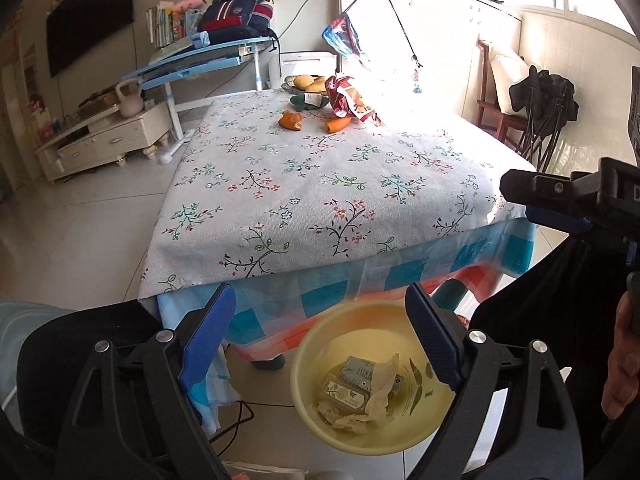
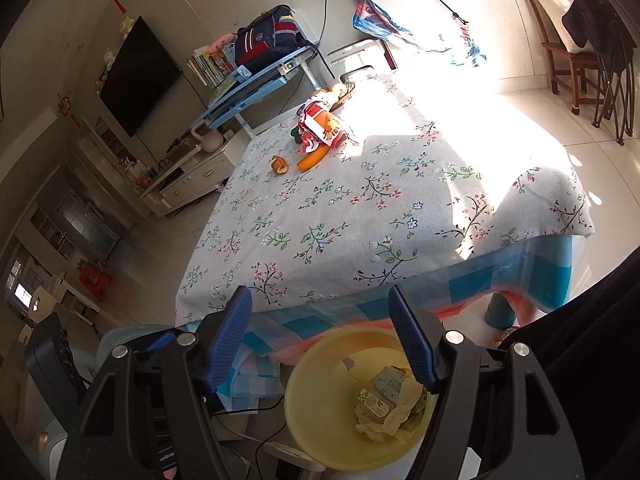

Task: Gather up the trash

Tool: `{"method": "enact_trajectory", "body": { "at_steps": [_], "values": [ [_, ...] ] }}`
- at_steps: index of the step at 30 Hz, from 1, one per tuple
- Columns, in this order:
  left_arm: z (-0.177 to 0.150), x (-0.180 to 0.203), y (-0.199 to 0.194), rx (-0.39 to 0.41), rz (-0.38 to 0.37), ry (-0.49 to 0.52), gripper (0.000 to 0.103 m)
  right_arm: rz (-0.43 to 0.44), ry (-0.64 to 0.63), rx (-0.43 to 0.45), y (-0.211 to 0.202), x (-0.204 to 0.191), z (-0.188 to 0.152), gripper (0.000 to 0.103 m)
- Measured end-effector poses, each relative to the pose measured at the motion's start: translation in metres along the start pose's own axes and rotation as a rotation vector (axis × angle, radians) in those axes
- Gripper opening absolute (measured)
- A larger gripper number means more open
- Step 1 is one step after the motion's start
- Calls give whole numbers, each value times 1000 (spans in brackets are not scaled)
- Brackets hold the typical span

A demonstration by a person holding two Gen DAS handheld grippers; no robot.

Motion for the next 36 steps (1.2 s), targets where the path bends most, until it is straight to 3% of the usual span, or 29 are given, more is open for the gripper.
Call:
{"method": "enact_trajectory", "body": {
  "at_steps": [27,36],
  "values": [
    [-2,-30,-10,22,9,-113,86,-32,-140,-30,8,-41,-14,68],
    [-2,-32,-9,24,7,-126,86,-6,-172,-45,17,-56,-14,71]
  ]
}}
Point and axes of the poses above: each gripper's, at about its wrist camera, not at the fingertips, and y roughly the way its jaws point, x to its right, z to its top, the point moved 9 cm from there along y, roughly the way its jaws point, and after that the axes turned 12 degrees about z, right-handed, at the moved point
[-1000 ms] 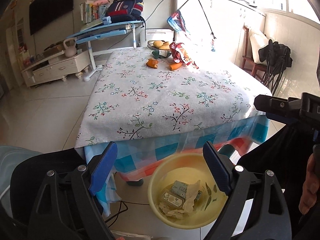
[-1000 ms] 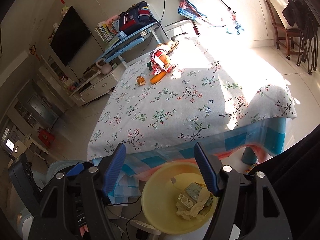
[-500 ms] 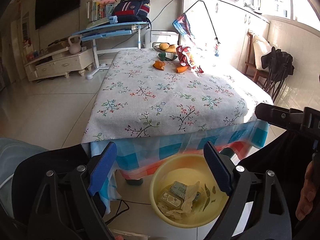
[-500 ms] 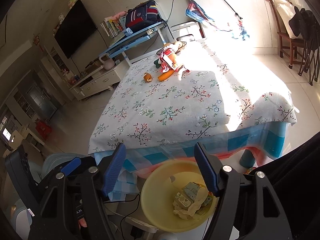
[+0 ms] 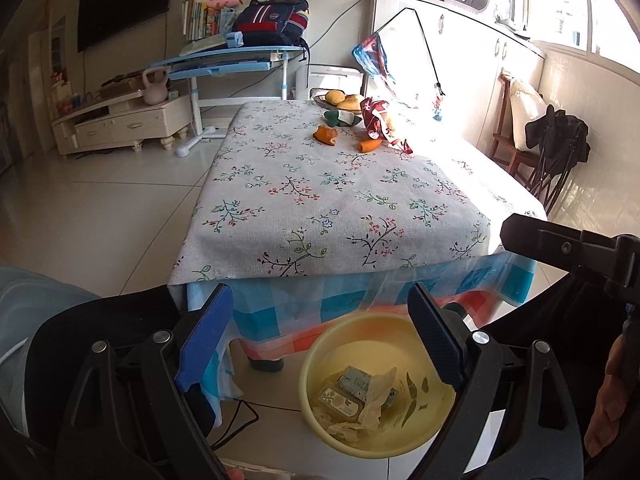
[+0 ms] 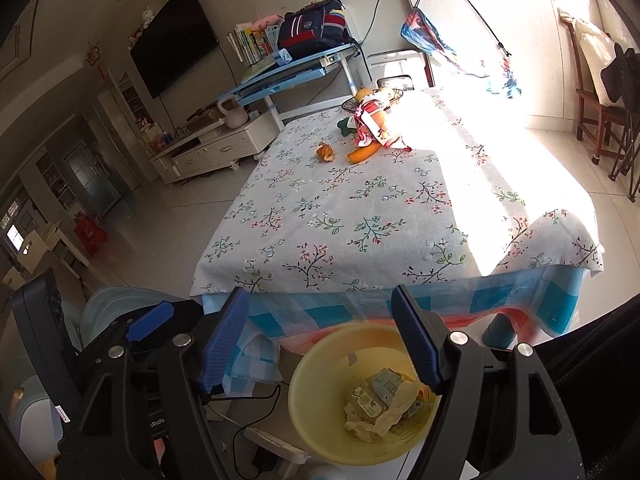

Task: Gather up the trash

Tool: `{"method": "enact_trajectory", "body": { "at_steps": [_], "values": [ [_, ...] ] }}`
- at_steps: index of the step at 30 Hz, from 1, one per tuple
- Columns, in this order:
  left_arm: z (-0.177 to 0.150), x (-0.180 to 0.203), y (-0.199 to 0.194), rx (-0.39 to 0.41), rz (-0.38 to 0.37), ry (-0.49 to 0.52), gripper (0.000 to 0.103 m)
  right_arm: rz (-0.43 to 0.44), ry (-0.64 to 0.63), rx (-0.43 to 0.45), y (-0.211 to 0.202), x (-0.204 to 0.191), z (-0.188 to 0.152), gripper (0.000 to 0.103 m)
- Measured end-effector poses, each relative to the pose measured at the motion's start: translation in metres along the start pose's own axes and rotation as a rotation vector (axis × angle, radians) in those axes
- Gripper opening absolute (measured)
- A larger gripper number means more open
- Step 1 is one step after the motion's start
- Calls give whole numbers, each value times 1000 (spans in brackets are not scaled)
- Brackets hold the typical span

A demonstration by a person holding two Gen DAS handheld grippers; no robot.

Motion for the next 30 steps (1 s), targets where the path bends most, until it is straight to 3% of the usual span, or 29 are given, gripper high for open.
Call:
{"method": "enact_trajectory", "body": {
  "at_steps": [10,30],
  "values": [
    [18,-5,5,26,-6,-24,86,36,-42,-9,10,-5,20,71],
    [123,-14,91,47,46,-74,87,54,-53,-61,82,39,97,71]
  ]
}}
Point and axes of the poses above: each gripper's, at about its wrist camera, not at the fingertips, and y roughly the way its jaws point, x to its right, z to its top, the point moved 9 cm from there along y, roughly the way its jaws point, and after that the axes turned 12 degrees about z, right-handed, at the moved point
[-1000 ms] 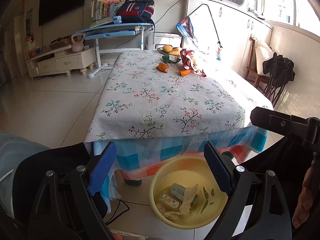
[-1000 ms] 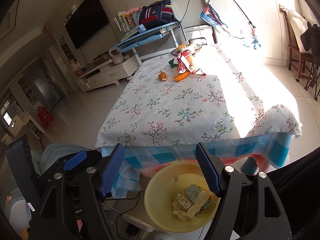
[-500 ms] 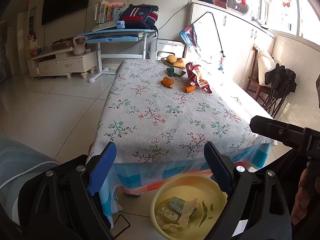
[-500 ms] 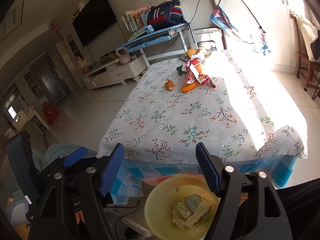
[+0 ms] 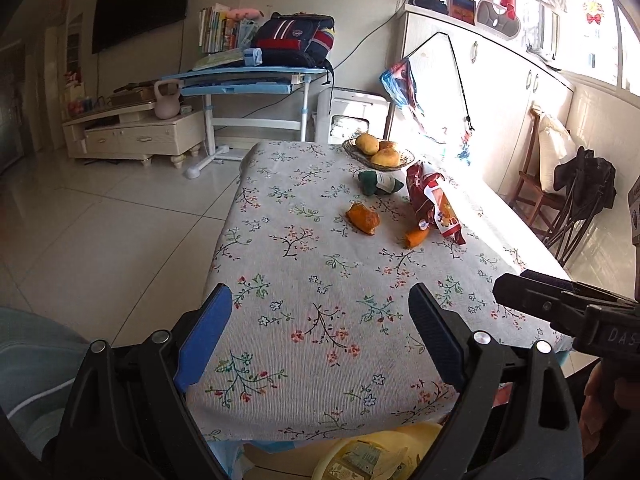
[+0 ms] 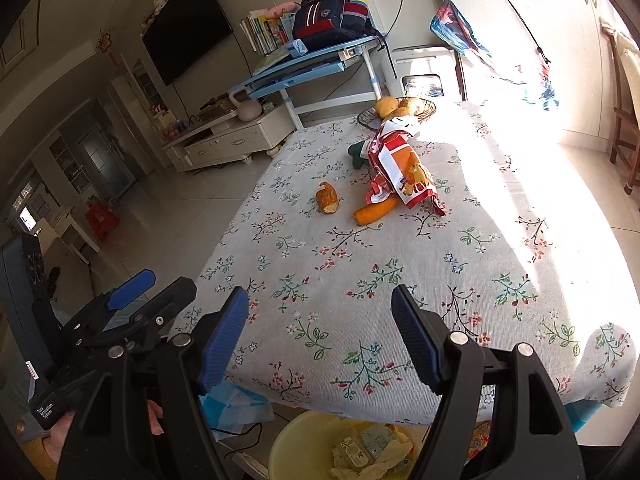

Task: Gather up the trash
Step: 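Reach the left tool to an orange peel while the right grasps the snack bag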

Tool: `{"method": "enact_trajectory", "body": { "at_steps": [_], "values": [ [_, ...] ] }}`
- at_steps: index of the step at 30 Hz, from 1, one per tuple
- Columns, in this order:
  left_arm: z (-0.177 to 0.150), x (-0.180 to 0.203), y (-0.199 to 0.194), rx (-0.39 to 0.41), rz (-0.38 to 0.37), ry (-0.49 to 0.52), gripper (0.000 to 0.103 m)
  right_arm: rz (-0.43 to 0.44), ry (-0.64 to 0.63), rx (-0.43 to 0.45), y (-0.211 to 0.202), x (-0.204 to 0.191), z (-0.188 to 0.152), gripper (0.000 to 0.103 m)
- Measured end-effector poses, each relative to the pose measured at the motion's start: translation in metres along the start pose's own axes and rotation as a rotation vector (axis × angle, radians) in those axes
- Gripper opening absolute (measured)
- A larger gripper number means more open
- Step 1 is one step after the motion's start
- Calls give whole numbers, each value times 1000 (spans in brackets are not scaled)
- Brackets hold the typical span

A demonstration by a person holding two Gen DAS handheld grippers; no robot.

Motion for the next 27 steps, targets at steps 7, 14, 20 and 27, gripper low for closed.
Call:
{"method": "enact_trajectory", "body": {
  "at_steps": [7,14,20,27],
  "values": [
    [20,20,45,-32,-7,27,87,-32,12,-6,19,29,24,71],
    [36,43,82,-55,-26,44,87,-65,-17,12,42,49,71,71],
    [37,46,107,-77,-19,34,87,-95,-72,-25,79,58,92,71],
    [49,50,129,-115,-35,5,87,-55,34,-33,86,93,98,46]
  ]
}}
Point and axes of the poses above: each gripper's, at about its wrist camera, not at the fingertips, and y roughly the way its jaws point, x to its right, z to its top, the point moved 9 cm from there along y, roughly the way its jaws point, and after that the axes turned 12 degrees about z, right-handed, at the moved point
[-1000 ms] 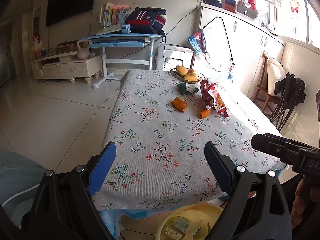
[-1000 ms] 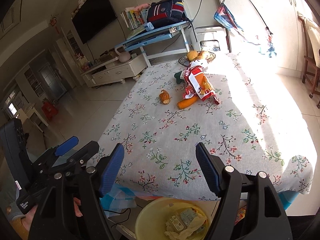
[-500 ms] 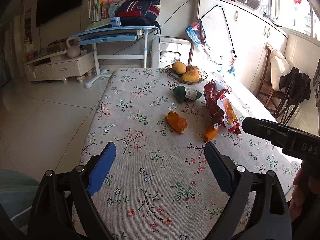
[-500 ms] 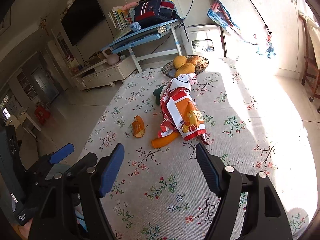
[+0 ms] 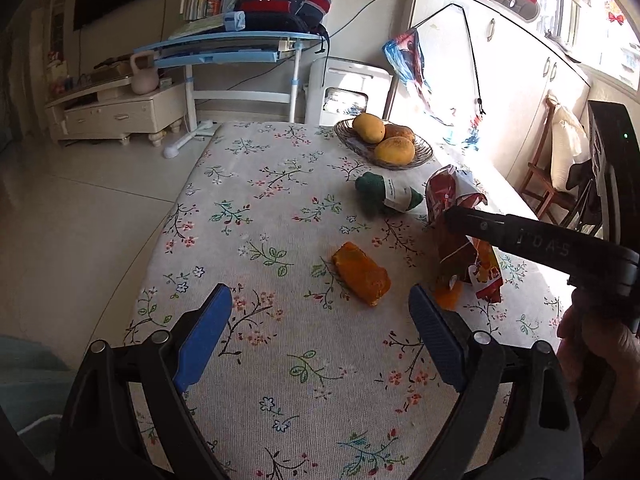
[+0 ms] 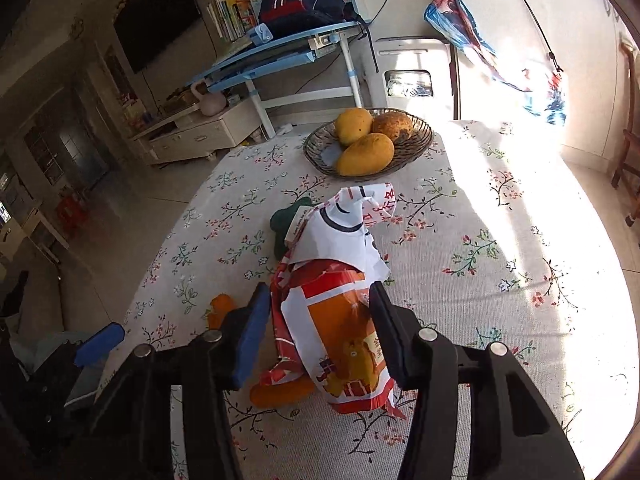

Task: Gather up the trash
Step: 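Reach the left tool to an orange peel while the right grasps the snack bag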

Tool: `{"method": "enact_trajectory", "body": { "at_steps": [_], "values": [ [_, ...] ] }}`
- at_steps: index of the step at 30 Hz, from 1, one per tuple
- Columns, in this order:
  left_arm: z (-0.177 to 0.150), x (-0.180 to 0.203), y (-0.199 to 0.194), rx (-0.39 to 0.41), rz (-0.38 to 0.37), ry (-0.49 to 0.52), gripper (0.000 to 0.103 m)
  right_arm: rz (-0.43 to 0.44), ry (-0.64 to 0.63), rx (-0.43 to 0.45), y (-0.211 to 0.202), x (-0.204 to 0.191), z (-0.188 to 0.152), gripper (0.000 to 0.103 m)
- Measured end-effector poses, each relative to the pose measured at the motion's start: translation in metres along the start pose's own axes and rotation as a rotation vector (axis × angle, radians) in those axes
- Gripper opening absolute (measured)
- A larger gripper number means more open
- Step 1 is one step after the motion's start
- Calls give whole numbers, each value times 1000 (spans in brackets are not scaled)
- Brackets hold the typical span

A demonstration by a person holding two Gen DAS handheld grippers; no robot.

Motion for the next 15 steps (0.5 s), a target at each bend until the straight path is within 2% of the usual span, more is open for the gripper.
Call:
{"method": "enact_trajectory", "body": {
  "at_steps": [3,9,11,13,15],
  "values": [
    [10,13,9,-5,8,29,87,38,45,32,-15,9,11,41],
    [18,42,36,-56,67,124,86,109,148,105,-48,29,24,41],
    [11,48,46,-85,71,154,76,113,162,110,-53,32,25,41],
    [4,51,53,-120,60,185,53,93,156,97,-54,34,24,41],
    [2,50,55,-133,41,185,42,50,131,64,-49,34,19,41]
  ]
}}
Point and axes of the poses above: each gripper's, at about its wrist camera, not at the fingertips, and y roughly the way its jaws point, x to its right, z to its top, the point moved 9 cm from there along y, roughly the way its jaws point, and after that the axes turned 12 degrees about z, right-handed, at the moved point
